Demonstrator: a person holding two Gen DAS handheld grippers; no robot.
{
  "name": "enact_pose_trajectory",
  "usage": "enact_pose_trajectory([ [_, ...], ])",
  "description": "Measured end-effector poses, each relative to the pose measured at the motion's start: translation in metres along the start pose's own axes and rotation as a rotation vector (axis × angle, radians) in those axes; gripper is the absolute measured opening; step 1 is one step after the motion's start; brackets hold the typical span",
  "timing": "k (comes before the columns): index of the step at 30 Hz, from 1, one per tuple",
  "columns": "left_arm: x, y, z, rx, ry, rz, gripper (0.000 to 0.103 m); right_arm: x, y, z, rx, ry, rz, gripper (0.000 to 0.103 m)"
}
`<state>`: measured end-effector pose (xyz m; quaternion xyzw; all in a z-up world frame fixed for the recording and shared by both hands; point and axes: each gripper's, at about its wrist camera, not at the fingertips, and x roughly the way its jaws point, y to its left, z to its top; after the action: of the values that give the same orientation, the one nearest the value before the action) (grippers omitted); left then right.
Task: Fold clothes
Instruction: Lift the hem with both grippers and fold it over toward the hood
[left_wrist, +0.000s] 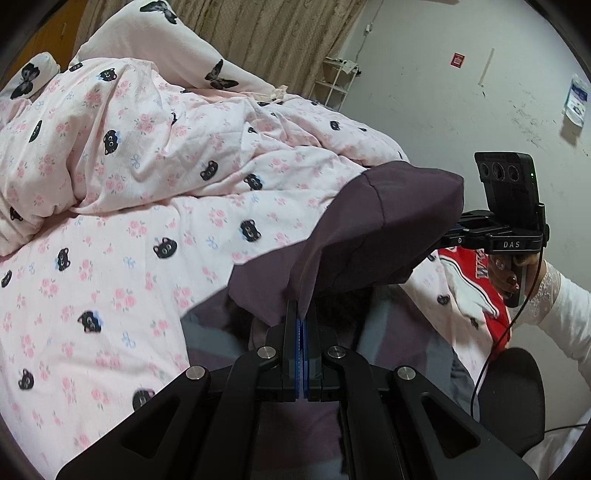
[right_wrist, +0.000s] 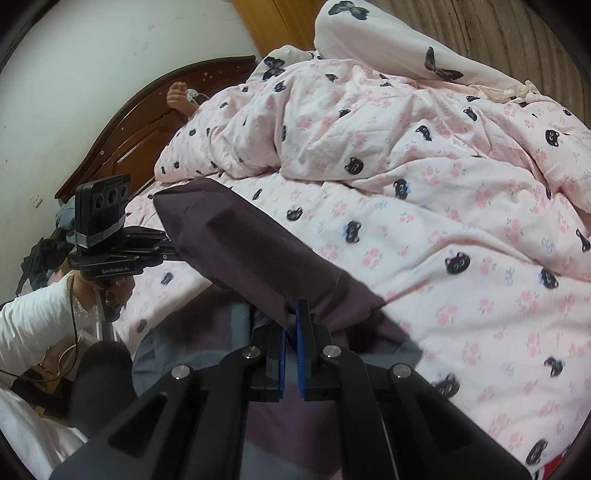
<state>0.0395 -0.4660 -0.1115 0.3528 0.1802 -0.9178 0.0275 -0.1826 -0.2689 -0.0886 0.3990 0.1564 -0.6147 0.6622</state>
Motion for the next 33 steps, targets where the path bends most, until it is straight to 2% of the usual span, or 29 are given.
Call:
enact_pose_trajectory([
  [10, -0.013, -0.019, -0.032, 0.011, 0.038, -0.002, 0.000, -0.006, 0.023, -0.041, -0.009, 0.033, 0.003, 0.005],
  [17, -0.007, -0.032, -0.061, 0.041, 0.098, 0.014, 0.000, 0.005, 0.039, -0.078, -0.031, 0.078, -0.021, 0.005],
  [25, 0.003, -0.039, -0.087, 0.051, 0.135, 0.047, 0.000, 0.025, 0.056, -0.109, -0.114, 0.119, -0.112, 0.005],
  [33, 0.005, -0.040, -0.104, 0.023, 0.100, 0.082, 0.000, 0.038, 0.075, -0.126, -0.229, 0.102, -0.285, 0.009],
])
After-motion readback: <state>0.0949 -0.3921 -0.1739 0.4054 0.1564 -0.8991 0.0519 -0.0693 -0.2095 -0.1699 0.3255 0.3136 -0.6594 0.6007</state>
